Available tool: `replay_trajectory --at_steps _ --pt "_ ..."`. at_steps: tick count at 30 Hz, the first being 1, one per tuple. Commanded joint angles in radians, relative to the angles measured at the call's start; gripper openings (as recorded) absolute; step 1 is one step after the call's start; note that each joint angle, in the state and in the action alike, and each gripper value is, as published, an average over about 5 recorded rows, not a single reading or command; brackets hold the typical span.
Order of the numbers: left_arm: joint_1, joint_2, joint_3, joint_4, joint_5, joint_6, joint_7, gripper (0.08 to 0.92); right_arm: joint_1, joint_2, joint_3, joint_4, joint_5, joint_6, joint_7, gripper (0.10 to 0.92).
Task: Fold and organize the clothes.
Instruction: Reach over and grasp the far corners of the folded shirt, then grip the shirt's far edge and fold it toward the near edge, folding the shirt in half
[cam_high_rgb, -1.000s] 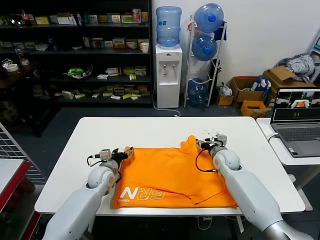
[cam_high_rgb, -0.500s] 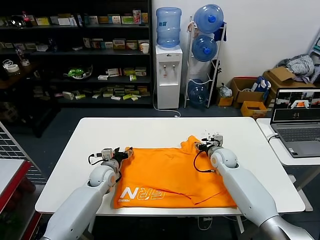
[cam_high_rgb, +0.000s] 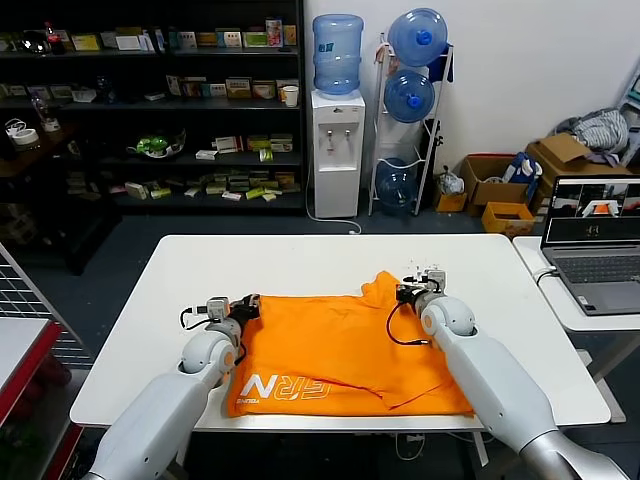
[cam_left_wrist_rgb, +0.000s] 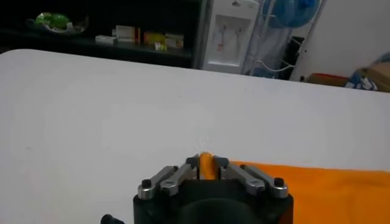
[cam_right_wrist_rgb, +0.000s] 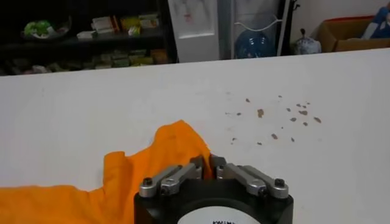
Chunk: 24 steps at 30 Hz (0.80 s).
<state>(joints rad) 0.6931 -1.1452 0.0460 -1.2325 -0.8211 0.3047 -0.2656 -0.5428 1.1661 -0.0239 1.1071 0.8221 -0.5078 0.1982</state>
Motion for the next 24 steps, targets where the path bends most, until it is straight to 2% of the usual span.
replay_trajectory --at_steps 1,3,6,12,24 --pt "0.001 0.003 0.002 -0.003 0.000 0.002 -0.002 0.165 0.001 -0.002 0.001 0.015 0.008 0.022 -0.002 0.125" --pt "0.003 0.003 -0.002 -0.011 0.000 -0.003 -0.004 0.120 -0.003 -0.006 0.003 0.027 0.013 0.045 -0.002 0.124" --pt "0.010 0.006 -0.013 -0.036 0.002 -0.022 -0.008 0.095 -0.015 -0.015 0.010 0.059 0.021 0.087 -0.004 0.124" --pt "0.056 0.032 -0.043 -0.154 0.005 -0.039 -0.021 0.095 -0.075 -0.066 0.029 0.180 0.048 0.113 0.009 0.124" --pt "0.222 0.101 -0.112 -0.414 0.001 -0.038 -0.062 0.095 -0.314 -0.238 0.123 0.505 0.133 0.051 0.067 0.124"
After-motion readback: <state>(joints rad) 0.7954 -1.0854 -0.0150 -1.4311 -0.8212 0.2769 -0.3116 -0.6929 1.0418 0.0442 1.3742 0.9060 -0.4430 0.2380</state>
